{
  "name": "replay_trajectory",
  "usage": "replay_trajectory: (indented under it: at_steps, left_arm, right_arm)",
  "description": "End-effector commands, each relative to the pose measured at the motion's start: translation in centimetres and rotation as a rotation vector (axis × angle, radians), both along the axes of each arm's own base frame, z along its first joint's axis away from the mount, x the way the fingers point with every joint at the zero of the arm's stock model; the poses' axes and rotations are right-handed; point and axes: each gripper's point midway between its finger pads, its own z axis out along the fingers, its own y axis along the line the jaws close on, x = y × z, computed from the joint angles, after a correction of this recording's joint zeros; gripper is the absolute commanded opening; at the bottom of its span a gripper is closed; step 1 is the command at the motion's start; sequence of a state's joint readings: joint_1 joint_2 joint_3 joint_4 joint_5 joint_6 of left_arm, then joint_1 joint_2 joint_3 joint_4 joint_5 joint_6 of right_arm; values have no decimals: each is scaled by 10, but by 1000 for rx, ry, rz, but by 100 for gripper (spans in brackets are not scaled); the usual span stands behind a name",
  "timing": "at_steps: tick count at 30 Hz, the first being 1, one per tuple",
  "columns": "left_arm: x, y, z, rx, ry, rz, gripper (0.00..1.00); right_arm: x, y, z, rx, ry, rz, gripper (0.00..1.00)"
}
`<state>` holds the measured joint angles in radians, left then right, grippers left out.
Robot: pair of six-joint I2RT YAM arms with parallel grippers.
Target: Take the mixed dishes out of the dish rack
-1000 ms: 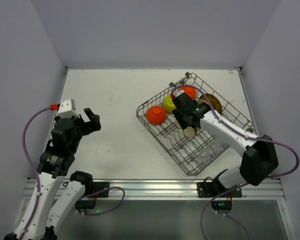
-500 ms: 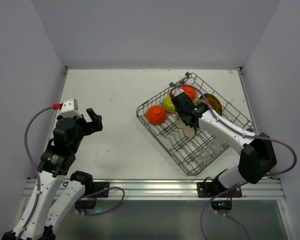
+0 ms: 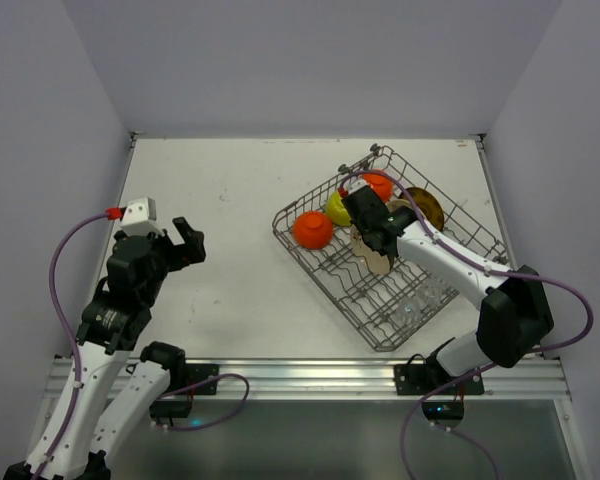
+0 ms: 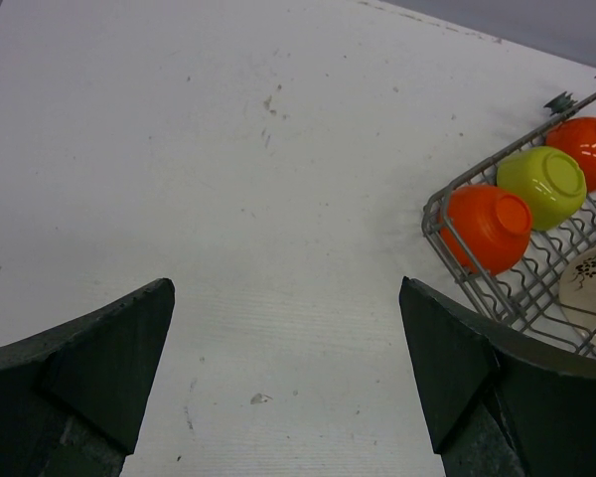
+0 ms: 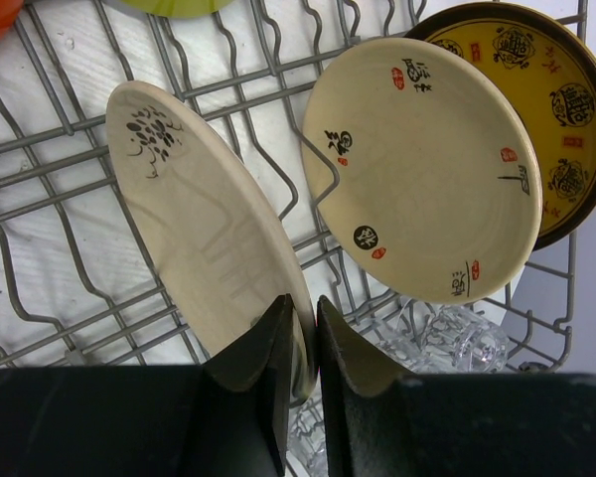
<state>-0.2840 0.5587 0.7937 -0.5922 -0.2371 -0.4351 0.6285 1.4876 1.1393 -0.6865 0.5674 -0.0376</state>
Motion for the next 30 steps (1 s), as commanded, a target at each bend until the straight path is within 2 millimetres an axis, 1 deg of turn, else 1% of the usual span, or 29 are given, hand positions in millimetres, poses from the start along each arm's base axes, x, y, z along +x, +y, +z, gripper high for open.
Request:
replay_trajectory:
  at_steps: [1,3,4,5,6,13,16,19,20,22,23,25,29,30]
  left_arm:
    - [3,-5,9,-13,-40,-19,100]
    - [3,-5,10,-14,-41,-21,100]
    - [3,-5,9,-14,-42,-21,100]
    - [3,-5,9,-13,-40,-21,100]
    - [3,-6,10,-14,-41,-24,100]
    - [3,-7,9,-10,-38,-30,100]
    - [3,-7,8,-10,-37,-31,100]
    - [4,-7,8,-9,-35,-33,100]
    - [4,-7,8,-10,-35,-33,100]
    - [4,-8,8,-9,-32,-36,100]
    - [4,-8,8,-9,-32,-36,100]
    - [4,-8,8,-9,-34,-36,100]
    - [4,-8,8,-9,-32,-34,100]
    - [4,-7,8,-7,-32,-34,100]
  right_arm:
    - [3,-2,9,-5,-38,-16,18]
    - [3,-1,12,4,-41,-16,14]
    - [3,0,13,10,-44,-14,14]
    - [3,0,15,11,-46,-12,10]
    - [3,-1,17,14,-50,-14,8]
    - [1,-4,30,14,-59,-29,3]
    - [2,-5,36,11,-72,-33,2]
    - [-1,-8,46,14,-78,-40,0]
    - [-1,-7,53,25,-88,-41,0]
    - [-4,-8,60,27,-93,-41,0]
    - [-5,-8,68,38,-106,-39,0]
    - [-8,-8,74,45,-115,-36,0]
    - [-12,-13,92,51,-139,-41,0]
    - [-15,-16,96,69,-150,-67,0]
